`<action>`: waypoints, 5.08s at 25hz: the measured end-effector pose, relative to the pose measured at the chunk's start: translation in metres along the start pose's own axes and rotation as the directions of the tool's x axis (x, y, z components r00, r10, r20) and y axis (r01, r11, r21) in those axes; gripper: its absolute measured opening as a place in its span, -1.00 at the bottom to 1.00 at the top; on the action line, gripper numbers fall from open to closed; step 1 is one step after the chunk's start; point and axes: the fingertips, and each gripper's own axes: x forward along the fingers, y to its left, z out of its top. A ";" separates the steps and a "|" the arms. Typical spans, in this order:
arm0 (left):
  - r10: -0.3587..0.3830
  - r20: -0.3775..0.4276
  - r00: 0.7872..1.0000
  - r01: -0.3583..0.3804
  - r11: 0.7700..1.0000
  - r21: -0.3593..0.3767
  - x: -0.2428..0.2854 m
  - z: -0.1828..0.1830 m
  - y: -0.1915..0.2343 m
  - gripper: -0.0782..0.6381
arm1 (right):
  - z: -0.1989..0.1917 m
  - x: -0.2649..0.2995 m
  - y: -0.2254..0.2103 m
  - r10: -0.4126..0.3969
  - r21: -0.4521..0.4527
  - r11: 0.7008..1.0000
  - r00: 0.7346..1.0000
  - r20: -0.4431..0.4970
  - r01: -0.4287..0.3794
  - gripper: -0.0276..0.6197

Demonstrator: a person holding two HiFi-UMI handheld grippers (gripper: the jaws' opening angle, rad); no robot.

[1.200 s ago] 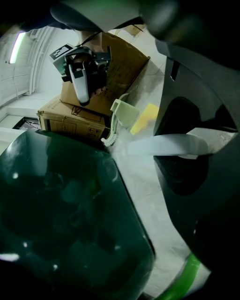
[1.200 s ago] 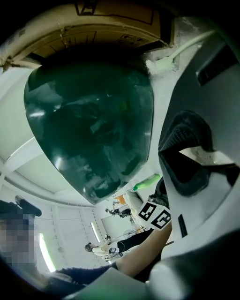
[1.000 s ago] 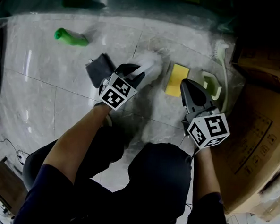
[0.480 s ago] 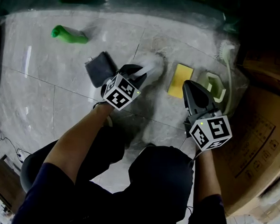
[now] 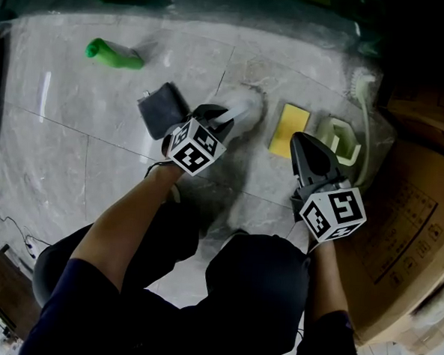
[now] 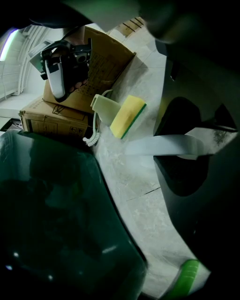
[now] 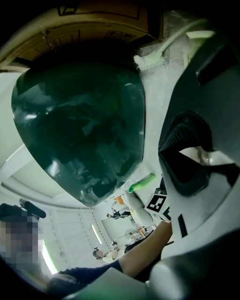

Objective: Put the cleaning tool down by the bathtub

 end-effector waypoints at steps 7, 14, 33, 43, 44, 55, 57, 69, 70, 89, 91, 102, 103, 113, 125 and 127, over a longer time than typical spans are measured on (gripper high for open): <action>0.005 0.000 1.000 -0.005 1.000 0.010 -0.001 0.000 -0.002 -0.45 | 0.000 -0.002 0.001 -0.004 0.000 1.000 1.000 0.004 0.004 -0.90; 0.004 0.017 1.000 -0.004 1.000 0.024 -0.004 0.005 -0.004 -0.38 | -0.003 -0.004 0.000 -0.011 0.008 1.000 1.000 0.006 0.011 -0.90; -0.011 0.040 0.999 0.011 1.000 0.020 -0.050 0.031 0.026 -0.06 | 0.027 -0.010 0.012 -0.031 -0.009 0.999 0.999 -0.018 0.031 -0.90; 0.047 0.047 0.998 -0.047 0.999 -0.003 -0.167 0.086 0.053 -0.06 | 0.105 -0.061 0.061 -0.042 -0.010 0.999 0.996 -0.080 0.042 -0.90; 0.054 0.048 0.997 -0.053 0.999 -0.007 -0.182 0.090 0.054 -0.06 | 0.115 -0.067 0.068 -0.042 -0.010 0.999 0.996 -0.085 0.041 -0.90; 0.109 0.144 0.984 -0.104 0.994 -0.036 -0.376 0.195 0.041 -0.06 | 0.264 -0.143 0.154 -0.044 -0.036 0.998 0.996 -0.075 0.041 -0.90; 0.112 0.163 0.980 -0.109 0.994 -0.030 -0.413 0.215 0.034 -0.06 | 0.294 -0.161 0.169 -0.046 -0.046 0.998 0.997 -0.064 0.043 -0.90; 0.216 0.330 0.919 -0.187 0.975 -0.117 -0.611 0.327 -0.008 -0.06 | 0.444 -0.264 0.253 -0.020 -0.124 0.992 0.999 0.046 0.026 -0.90; 0.222 0.342 0.913 -0.189 0.974 -0.126 -0.626 0.336 -0.015 -0.06 | 0.453 -0.273 0.260 -0.017 -0.126 0.992 0.999 0.052 0.024 -0.90; 0.242 0.543 0.804 -0.227 0.969 -0.094 -0.809 0.463 -0.104 -0.09 | 0.581 -0.406 0.349 0.005 -0.231 0.972 0.976 0.219 0.047 -0.90; 0.244 0.565 0.788 -0.236 0.968 -0.089 -0.821 0.472 -0.110 -0.09 | 0.589 -0.414 0.355 0.011 -0.245 0.968 0.972 0.235 0.048 -0.90; 0.234 0.622 0.748 -0.244 0.967 -0.070 -0.855 0.493 -0.130 -0.15 | 0.604 -0.433 0.383 0.056 -0.278 0.960 0.961 0.269 0.022 -0.90; 0.232 0.622 0.747 -0.244 0.967 -0.067 -0.855 0.495 -0.131 -0.16 | 0.605 -0.433 0.383 0.059 -0.279 0.960 0.961 0.272 0.020 -0.90; 0.236 0.631 0.739 -0.265 0.963 -0.049 -0.856 0.510 -0.129 -0.32 | 0.619 -0.438 0.372 0.066 -0.278 0.960 0.953 0.295 0.020 -0.90; 0.224 0.656 0.721 -0.265 0.963 -0.037 -0.861 0.523 -0.134 -0.50 | 0.625 -0.442 0.373 0.074 -0.285 0.958 0.948 0.308 0.018 -0.90; 0.221 0.658 0.720 -0.264 0.964 -0.035 -0.861 0.524 -0.135 -0.54 | 0.625 -0.442 0.374 0.078 -0.289 0.957 0.947 0.310 0.016 -0.90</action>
